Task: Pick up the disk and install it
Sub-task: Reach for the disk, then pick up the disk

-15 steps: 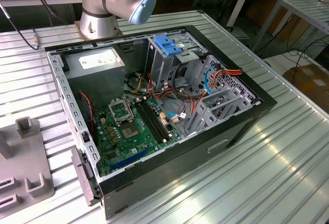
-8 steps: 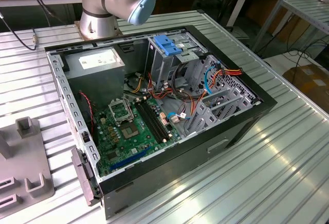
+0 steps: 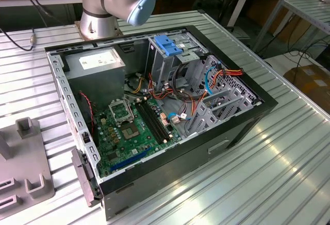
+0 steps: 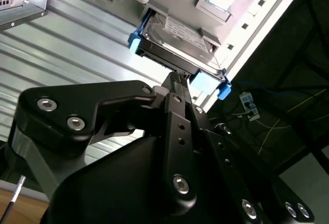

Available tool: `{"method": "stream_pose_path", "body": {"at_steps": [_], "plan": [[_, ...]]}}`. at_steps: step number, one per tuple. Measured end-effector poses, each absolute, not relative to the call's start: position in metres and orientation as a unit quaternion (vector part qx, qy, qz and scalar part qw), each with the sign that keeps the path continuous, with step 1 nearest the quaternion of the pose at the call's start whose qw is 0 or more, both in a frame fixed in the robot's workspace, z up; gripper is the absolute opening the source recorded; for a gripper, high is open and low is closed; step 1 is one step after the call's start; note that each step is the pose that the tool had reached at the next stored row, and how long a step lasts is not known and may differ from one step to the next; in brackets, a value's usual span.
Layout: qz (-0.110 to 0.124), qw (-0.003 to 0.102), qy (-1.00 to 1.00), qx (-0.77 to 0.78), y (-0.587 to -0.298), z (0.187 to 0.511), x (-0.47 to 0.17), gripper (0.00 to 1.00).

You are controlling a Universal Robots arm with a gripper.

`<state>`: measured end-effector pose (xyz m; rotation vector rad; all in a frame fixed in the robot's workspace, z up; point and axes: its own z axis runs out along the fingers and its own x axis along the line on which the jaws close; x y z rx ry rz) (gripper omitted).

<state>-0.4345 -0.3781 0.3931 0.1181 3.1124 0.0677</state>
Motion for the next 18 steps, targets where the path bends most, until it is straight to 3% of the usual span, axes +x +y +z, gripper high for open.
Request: {"method": "stream_pose_path", "body": {"at_steps": [18], "plan": [[0.022,0.013,0.999,0.038,-0.375,0.393,-0.466,0.1]]}}
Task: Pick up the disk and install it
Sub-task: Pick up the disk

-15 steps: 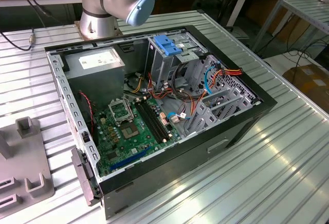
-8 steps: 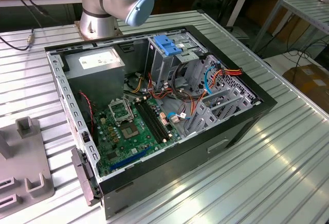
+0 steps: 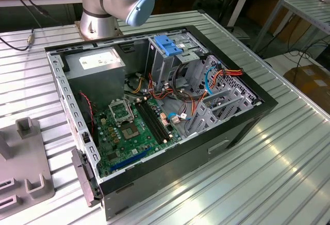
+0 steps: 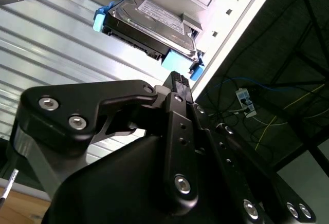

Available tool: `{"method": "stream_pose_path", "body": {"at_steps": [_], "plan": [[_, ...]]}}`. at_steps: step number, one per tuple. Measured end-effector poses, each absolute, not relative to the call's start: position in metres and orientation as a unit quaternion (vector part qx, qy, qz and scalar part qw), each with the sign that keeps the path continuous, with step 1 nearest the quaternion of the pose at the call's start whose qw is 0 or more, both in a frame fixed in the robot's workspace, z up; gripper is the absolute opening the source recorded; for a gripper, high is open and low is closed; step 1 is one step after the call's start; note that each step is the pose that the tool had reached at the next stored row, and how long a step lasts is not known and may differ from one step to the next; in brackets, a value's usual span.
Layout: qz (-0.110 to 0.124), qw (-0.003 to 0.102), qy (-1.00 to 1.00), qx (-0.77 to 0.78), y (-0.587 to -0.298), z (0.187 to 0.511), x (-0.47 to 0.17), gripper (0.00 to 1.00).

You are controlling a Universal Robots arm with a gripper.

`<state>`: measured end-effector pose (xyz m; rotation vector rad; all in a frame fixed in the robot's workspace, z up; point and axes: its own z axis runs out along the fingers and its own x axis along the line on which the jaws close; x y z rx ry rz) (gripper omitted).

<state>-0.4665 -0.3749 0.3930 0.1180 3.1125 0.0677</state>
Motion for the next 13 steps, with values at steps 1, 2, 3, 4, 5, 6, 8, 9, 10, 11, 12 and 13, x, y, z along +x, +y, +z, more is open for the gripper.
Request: {"method": "stream_pose_path", "body": {"at_steps": [1,2,3,4,5,6,8,9,10,11,12,13], "plan": [[0.022,0.013,0.999,0.038,-0.3749,0.393,-0.4665,0.1],[0.022,0.013,0.999,0.038,-0.3749,0.393,-0.4666,0.1],[0.022,0.013,0.999,0.038,-0.3749,0.393,-0.4666,0.1],[0.022,0.013,0.999,0.038,-0.3749,0.393,-0.4666,0.1],[0.022,0.013,0.999,0.038,-0.3749,0.393,-0.4667,0.1],[0.022,0.013,0.999,0.037,-0.3749,0.393,-0.4667,0.1],[0.022,0.013,0.999,0.031,-0.3748,0.393,-0.4667,0.1],[0.022,0.013,0.999,0.026,-0.3748,0.393,-0.4668,0.1],[0.022,0.013,1.0,0.018,-0.3748,0.393,-0.4668,0.1],[0.022,0.012,1.0,0.012,-0.3748,0.393,-0.4667,0.1],[0.022,0.012,1.0,0.006,-0.375,0.393,-0.467,0.1],[0.022,0.012,1.0,0.003,-0.3752,0.393,-0.4673,0.1]]}}
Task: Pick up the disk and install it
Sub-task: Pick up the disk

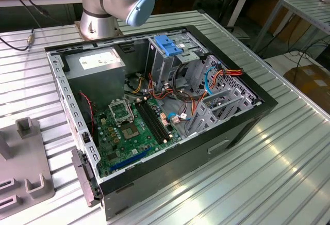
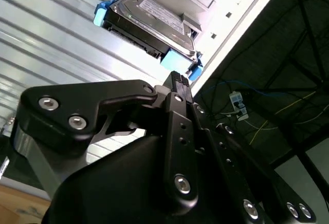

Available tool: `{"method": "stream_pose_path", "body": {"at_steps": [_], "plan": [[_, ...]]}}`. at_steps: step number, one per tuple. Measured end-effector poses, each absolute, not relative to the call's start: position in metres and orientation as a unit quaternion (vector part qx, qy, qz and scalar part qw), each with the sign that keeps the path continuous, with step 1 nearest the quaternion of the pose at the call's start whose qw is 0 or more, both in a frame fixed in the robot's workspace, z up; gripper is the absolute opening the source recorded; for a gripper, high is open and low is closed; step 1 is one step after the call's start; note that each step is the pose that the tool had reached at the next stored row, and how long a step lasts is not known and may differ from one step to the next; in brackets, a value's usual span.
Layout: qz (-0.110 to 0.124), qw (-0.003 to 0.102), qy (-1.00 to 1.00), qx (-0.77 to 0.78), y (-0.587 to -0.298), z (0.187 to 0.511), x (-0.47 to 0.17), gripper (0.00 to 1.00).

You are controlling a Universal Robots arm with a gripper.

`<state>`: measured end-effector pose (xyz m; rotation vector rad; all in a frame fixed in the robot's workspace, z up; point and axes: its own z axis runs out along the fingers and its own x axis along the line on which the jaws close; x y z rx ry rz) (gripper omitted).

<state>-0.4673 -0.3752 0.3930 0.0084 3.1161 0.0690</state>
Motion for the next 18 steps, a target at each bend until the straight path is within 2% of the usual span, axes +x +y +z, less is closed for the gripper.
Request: {"method": "stream_pose_path", "body": {"at_steps": [18], "plan": [[0.024,0.009,0.99,-0.137,-0.3755,0.393,-0.4678,0.1]]}}
